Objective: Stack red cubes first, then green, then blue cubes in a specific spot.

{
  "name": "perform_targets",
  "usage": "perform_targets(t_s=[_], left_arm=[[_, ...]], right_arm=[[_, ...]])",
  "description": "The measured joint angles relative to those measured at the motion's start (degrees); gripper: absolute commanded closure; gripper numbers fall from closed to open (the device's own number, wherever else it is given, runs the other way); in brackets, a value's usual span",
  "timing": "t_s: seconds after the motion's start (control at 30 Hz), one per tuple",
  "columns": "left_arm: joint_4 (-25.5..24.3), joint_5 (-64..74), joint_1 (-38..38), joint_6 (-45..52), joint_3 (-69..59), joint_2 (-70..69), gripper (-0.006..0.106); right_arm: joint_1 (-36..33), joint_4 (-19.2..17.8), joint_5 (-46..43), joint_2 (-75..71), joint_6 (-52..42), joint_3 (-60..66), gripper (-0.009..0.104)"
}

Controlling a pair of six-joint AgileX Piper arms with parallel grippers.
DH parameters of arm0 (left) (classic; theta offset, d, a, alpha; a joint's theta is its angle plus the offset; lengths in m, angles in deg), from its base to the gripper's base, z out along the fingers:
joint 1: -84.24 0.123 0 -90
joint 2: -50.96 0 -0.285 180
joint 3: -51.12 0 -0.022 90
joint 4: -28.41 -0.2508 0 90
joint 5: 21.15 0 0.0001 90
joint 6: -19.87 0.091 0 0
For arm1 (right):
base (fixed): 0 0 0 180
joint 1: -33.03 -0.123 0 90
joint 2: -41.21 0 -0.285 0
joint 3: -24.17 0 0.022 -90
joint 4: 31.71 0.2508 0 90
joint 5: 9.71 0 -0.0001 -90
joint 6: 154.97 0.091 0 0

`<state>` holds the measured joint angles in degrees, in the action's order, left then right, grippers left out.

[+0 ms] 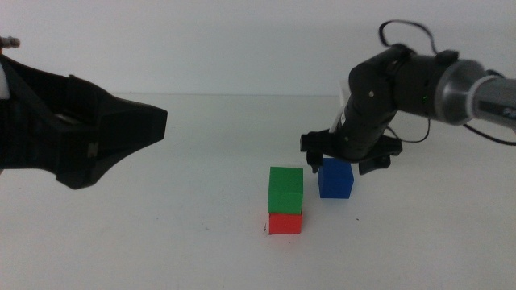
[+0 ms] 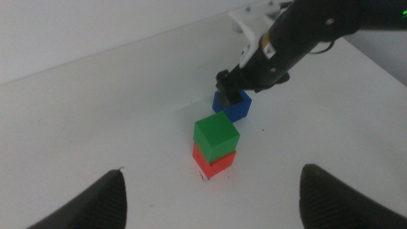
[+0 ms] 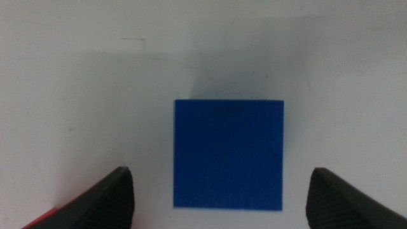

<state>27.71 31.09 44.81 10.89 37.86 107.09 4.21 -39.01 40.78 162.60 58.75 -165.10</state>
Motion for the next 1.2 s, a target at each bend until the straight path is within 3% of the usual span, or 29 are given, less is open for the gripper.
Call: perform_targets(t_s=[0.13, 0.2, 0.27, 0.4, 0.5, 0.7, 0.9, 1.2], left_arm=[[0.0, 0.0, 0.0, 0.0, 0.0, 0.0, 0.01], [0.0, 0.0, 0.0, 0.0, 0.0, 0.0, 0.01], [0.0, 0.0, 0.0, 0.0, 0.0, 0.0, 0.01], [0.0, 0.0, 0.0, 0.0, 0.0, 0.0, 0.01], [0.0, 0.0, 0.0, 0.0, 0.0, 0.0, 0.01], [0.0, -0.1, 0.0, 0.0, 0.0, 0.0, 0.01], [0.0, -0.1, 0.0, 0.0, 0.0, 0.0, 0.01], [0.0, -0.1, 0.0, 0.0, 0.0, 0.0, 0.01]], right_arm=[[0.0, -1.5, -1.7, 2.5, 1.2, 0.0, 0.005], [0.0, -2.5, -2.8, 3.5, 2.0, -0.1, 0.014], [0.0, -3.8, -3.3, 4.3, 3.0, -0.1, 0.03], [0.0, -5.6, -3.4, 4.7, 4.5, -0.2, 0.077], [0.0, -6.0, -2.1, 3.8, 4.7, -0.9, 0.091], [-1.5, -8.4, 6.4, -5.4, 6.8, -1.1, 0.092], [-7.8, -7.5, 14.4, -15.2, 9.9, -1.7, 0.091], [-13.6, -7.5, 19.0, -9.8, 14.2, -11.7, 0.091]])
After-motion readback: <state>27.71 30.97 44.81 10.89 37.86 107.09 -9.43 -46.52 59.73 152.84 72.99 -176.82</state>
